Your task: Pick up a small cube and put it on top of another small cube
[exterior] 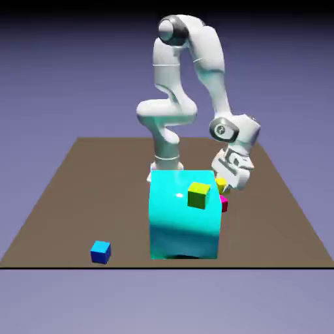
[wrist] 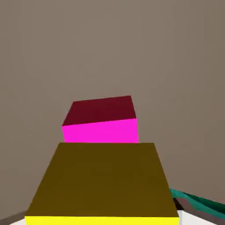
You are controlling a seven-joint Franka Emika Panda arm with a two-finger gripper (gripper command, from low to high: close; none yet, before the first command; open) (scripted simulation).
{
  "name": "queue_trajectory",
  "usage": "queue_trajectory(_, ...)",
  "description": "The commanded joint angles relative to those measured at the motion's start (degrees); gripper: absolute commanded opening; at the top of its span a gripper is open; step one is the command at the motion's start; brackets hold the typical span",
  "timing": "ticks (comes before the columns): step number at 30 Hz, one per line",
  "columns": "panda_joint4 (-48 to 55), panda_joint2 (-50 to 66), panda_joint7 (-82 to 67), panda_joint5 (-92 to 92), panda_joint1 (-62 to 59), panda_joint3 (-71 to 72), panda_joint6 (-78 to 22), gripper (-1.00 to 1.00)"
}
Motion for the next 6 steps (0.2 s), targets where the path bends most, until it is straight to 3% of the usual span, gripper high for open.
queue_trajectory(1, 0.1, 1.4, 1.8, -2.6, 0.2, -0.7, 0.6, -1.00)
queue_trajectory(4, 0.2, 4.6, 5.9, -8.2, 0.0, -2.2, 1.9, -1.00)
queue_trajectory(5, 0.2, 4.6, 5.9, -8.2, 0.0, -2.2, 1.9, 1.00)
queue_trajectory(6, 0.2, 4.6, 5.9, -8.2, 0.0, -2.2, 1.9, 1.00)
